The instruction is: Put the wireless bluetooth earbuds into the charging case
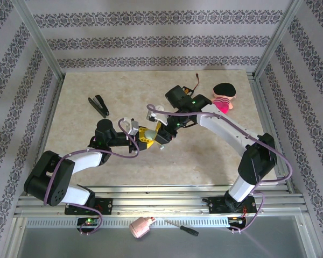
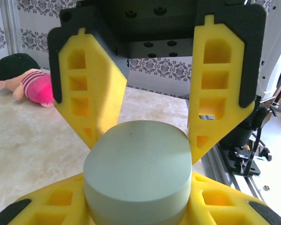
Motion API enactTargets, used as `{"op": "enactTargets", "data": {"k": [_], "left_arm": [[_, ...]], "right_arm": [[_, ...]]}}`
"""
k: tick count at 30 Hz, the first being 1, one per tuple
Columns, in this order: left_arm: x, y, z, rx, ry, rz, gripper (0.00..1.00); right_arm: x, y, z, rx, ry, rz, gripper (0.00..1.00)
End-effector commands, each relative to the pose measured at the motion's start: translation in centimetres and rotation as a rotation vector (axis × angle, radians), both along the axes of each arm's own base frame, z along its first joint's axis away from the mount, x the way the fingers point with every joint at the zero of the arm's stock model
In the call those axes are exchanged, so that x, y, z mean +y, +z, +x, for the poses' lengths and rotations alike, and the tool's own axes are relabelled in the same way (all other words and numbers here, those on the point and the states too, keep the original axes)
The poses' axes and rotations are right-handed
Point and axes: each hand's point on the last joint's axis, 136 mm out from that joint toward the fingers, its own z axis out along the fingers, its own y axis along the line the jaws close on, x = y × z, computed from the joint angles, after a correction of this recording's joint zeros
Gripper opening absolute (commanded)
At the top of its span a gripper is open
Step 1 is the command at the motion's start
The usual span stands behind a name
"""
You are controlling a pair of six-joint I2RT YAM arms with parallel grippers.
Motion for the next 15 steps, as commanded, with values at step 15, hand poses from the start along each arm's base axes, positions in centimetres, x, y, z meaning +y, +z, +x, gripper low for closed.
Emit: {"op": "enactTargets", "data": {"k": [15], "left_arm": [[-0.3,0.7,-1.4,-0.109,-0.058,0.006,0.21]], "right_arm": [[-0.9,2.8,3.1,-0.074,-0.159,0.091,0.62]]}}
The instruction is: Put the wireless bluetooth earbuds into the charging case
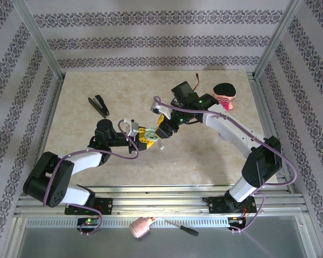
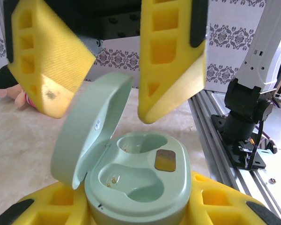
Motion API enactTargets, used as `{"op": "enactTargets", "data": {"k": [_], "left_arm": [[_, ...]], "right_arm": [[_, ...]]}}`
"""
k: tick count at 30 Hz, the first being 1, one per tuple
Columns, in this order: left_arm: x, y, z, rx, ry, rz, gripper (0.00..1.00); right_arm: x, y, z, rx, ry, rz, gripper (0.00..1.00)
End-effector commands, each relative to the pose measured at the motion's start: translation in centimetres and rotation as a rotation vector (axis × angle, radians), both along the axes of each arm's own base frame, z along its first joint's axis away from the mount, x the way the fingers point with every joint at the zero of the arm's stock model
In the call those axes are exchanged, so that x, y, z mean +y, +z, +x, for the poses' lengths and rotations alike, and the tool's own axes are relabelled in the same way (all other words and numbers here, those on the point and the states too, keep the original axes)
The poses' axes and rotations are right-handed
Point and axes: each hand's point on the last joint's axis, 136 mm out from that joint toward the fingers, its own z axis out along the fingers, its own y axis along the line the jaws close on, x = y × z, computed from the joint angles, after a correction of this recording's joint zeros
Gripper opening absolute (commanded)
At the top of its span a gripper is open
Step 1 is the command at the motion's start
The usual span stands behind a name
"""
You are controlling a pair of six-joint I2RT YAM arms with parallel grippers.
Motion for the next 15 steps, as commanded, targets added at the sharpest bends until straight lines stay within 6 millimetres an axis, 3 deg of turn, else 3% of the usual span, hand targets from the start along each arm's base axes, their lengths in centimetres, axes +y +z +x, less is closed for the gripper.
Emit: {"op": "enactTargets", "data": {"k": [1,8,12,15], "left_arm": [[-0.3,0.5,-1.1,-0.055,-0.044,-0.001,0.21],[-0.1,0.0,-0.8,-0.076,-0.02,0.026,0.21],[0.0,0.4,-0.8,-0.088,-0.014,0.025,0.21],[0.0,0.5,-0.7,-0.092,-0.009,0.024,0.21]], "right_arm": [[-0.5,1.0,1.2,-0.041,-0.067,0.019,0.63],[-0.7,1.7,1.5,-0.074,-0.093,0.043,0.74],[-1.3,1.4,2.9,-0.104,-0.17,0.018,0.73],[-1.2,1.4,2.5,-0.086,-0.153,0.029,0.7]]}}
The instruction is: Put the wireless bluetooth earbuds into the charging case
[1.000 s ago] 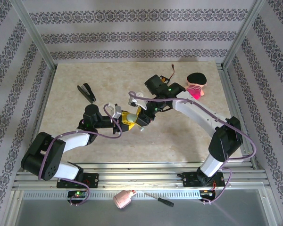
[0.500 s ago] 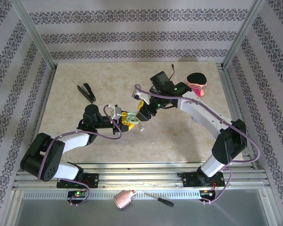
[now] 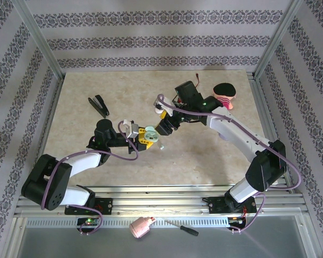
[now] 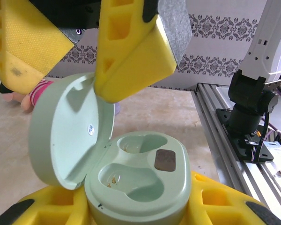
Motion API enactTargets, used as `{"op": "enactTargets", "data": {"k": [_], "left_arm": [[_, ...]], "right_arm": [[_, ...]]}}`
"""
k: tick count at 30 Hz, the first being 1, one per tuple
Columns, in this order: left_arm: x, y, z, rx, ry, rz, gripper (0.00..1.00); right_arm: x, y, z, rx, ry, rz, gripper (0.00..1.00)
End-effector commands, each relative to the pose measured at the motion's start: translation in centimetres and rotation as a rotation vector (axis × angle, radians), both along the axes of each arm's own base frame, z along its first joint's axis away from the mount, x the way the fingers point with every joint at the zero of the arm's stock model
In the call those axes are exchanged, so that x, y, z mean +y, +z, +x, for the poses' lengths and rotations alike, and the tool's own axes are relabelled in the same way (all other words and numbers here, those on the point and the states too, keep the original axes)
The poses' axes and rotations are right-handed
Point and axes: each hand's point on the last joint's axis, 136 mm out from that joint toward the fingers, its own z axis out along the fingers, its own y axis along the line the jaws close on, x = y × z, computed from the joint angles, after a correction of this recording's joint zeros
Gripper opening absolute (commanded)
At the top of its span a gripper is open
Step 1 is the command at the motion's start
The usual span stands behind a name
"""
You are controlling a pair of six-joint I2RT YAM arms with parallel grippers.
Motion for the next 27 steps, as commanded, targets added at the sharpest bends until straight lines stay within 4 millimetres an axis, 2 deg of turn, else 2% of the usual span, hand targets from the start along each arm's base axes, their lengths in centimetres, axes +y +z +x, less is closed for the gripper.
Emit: {"op": "enactTargets", "data": {"k": [1,6,9,12,16,18,21,24,27], "left_arm": [[-0.2,0.5,-0.5,-0.041,-0.013,0.001,0.21],[0.0,0.2,0.4,-0.032,0.026,0.008,0.21],[0.4,0.0,1.5,-0.033,0.078,0.014,0.21],[1.2,-0.3,2.7,-0.037,0.14,0.017,0.21],[2.7,-0.5,4.5,-0.04,0.236,0.017,0.2],[3.4,-0.6,5.2,-0.042,0.279,0.024,0.2],[4.3,-0.7,6.0,-0.051,0.332,0.035,0.18],[4.8,-0.8,6.2,-0.058,0.354,0.039,0.18],[5.0,-0.7,6.3,-0.069,0.366,0.042,0.18]], "right_arm": [[-0.3,0.6,0.2,-0.006,-0.017,0.026,0.69],[0.2,1.1,-1.5,-0.004,0.048,0.055,0.72],[0.2,2.0,-1.7,-0.031,0.035,0.101,0.75],[-0.1,2.9,-1.8,-0.062,-0.01,0.154,0.76],[-1.4,3.1,-1.0,-0.077,-0.159,0.194,0.76],[-2.5,2.4,0.0,-0.052,-0.288,0.186,0.75],[-4.4,0.4,1.9,0.04,-0.521,0.168,0.72],[-6.0,-2.3,2.4,0.166,-0.687,0.158,0.68],[-6.7,-5.3,2.2,0.301,-0.797,0.161,0.66]]}}
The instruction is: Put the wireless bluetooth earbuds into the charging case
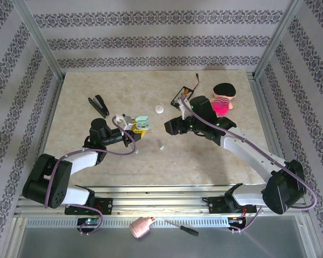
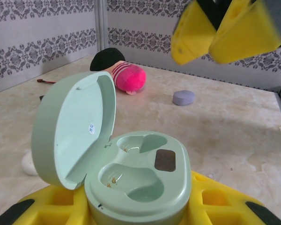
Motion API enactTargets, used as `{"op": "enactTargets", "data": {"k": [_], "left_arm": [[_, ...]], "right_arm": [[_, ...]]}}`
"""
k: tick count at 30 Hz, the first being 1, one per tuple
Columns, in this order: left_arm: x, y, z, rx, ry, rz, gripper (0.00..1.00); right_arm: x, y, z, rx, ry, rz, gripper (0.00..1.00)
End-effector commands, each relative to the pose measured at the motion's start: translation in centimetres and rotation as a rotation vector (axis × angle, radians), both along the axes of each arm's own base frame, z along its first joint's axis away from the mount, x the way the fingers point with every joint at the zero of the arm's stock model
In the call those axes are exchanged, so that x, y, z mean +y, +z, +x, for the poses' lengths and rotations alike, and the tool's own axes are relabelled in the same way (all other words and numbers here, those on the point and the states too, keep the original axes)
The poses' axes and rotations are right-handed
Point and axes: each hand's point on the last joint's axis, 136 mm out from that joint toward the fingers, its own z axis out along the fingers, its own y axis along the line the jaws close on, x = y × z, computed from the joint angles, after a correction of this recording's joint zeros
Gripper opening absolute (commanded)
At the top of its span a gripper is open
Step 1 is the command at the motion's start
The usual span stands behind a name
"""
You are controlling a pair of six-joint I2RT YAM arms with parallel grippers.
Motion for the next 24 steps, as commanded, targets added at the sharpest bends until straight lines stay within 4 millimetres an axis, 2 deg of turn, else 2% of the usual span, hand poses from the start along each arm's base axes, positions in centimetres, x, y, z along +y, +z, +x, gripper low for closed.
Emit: {"op": "enactTargets", "data": {"k": [1,7,12,20,24], "left_arm": [[0.6,0.9,0.4,-0.077,0.029,0.01,0.18],[0.5,0.5,0.4,-0.076,0.026,0.02,0.18],[0.4,0.4,0.3,-0.07,0.013,0.018,0.18],[0.3,0.3,0.1,-0.065,0.0,0.016,0.18],[0.2,0.2,0.1,-0.06,-0.008,0.012,0.18]], "right_arm": [[-0.9,-3.2,0.8,0.185,-0.214,0.076,0.65],[1.7,-7.7,0.4,0.377,-0.232,0.261,0.53],[1.8,-11.4,0.4,0.469,-0.278,0.251,0.44],[2.8,-14.5,0.0,0.552,-0.273,0.223,0.38],[3.7,-15.4,-0.3,0.577,-0.252,0.217,0.37]]}}
